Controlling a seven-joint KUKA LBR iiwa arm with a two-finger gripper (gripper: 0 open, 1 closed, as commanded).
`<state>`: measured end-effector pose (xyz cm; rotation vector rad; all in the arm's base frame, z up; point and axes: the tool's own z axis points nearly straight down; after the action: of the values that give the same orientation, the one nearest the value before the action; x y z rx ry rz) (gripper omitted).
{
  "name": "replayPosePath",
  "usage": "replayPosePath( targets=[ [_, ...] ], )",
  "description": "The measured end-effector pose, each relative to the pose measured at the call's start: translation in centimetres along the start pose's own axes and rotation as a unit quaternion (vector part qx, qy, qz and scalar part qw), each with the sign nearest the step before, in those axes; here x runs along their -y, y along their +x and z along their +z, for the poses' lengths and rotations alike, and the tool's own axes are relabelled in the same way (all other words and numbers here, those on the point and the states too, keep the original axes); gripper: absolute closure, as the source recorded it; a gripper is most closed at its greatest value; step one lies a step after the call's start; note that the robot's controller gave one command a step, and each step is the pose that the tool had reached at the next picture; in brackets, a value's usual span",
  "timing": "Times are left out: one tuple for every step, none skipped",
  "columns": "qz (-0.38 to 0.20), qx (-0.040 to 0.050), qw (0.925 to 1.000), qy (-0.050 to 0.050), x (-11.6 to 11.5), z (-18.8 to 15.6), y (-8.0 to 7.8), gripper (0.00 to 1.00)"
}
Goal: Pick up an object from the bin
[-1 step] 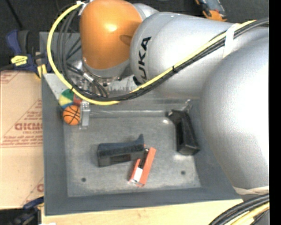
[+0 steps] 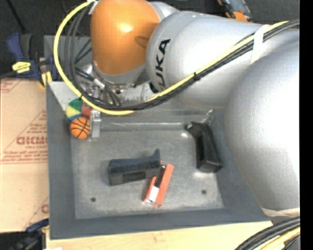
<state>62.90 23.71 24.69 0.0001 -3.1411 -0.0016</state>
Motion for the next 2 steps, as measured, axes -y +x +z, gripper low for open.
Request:
replayPosePath(
  targets=[
    [0.024, 0.0018, 0.9997, -0.001, 0.0, 9.0, -0.2, 0.0],
    [0.028, 0.0088, 0.9996, -0.004, -0.3, 15.6, -0.7, 0.0]
  ],
)
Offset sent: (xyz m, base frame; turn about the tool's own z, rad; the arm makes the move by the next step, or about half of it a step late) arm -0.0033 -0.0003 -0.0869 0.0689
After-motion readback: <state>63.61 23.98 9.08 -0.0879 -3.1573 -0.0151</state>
